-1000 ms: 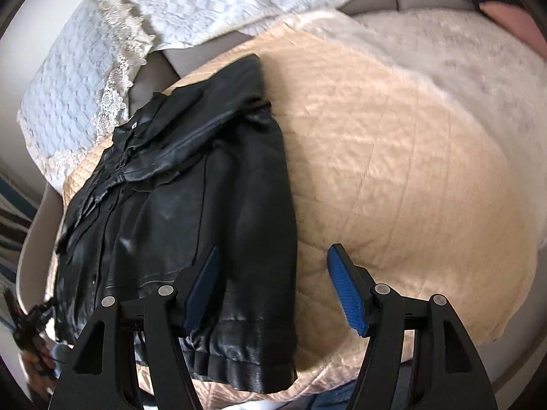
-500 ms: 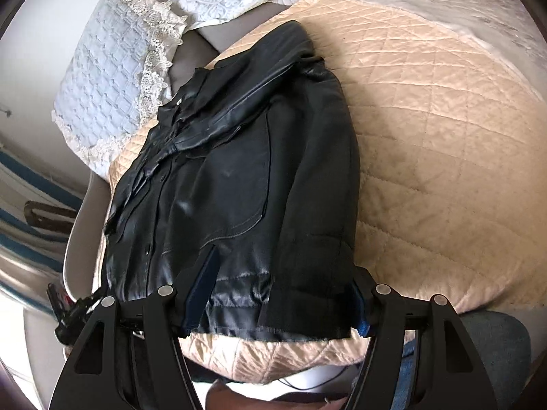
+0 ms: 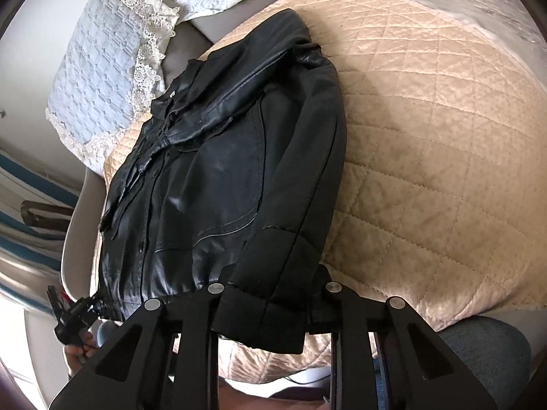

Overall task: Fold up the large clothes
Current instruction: 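Lift the hem with both tools and fold it toward the collar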

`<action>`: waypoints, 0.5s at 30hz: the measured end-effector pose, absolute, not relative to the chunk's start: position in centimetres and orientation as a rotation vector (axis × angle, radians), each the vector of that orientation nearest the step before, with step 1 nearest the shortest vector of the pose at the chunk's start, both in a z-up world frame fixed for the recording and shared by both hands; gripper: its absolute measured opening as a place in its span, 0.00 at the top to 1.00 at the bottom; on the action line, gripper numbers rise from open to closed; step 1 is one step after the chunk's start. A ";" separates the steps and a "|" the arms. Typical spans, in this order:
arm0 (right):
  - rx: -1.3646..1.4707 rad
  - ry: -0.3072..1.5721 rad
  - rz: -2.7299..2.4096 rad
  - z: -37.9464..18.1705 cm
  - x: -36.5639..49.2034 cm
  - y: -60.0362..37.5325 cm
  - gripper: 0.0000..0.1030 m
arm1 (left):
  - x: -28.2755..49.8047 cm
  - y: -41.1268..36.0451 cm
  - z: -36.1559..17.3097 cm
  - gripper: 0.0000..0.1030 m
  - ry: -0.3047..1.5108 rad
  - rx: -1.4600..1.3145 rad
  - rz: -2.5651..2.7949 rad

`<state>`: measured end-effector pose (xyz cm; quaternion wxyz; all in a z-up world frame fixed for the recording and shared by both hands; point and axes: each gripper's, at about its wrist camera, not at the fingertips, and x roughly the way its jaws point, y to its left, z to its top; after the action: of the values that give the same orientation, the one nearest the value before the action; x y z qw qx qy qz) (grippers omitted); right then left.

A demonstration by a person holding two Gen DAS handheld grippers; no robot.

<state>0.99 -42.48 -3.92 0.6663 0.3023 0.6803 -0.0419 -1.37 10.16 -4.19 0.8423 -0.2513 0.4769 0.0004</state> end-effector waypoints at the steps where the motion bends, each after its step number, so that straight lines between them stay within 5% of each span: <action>1: 0.691 1.535 -0.096 -3.9 1.0 -42.6 0.77 | -1.3 10.2 -4.3 0.61 1.006 -0.540 -0.005; 7: 0.692 1.545 -0.094 -4.2 1.1 -42.5 0.77 | -0.3 8.0 -4.0 0.29 1.014 -0.454 -0.051; 9: 0.692 1.543 -0.103 -4.3 1.1 -42.5 0.82 | 0.2 6.1 -3.9 0.28 1.022 -0.335 -0.019; 11: 0.692 1.541 -0.101 -4.1 1.1 -42.6 0.88 | 0.5 4.9 -3.8 0.33 1.022 -0.238 0.013; 13: 0.679 1.535 -0.081 -3.5 1.2 -42.5 0.90 | 0.6 5.3 -3.2 0.71 1.010 -0.252 0.022; 15: 0.671 1.523 -0.059 -2.9 1.4 -42.3 0.92 | 0.7 6.7 -2.7 0.77 1.010 -0.334 -0.016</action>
<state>1.38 -42.27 -2.86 0.6727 0.2982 0.6766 -0.0262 0.68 6.68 -2.72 0.8619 -0.1592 0.4814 -0.0076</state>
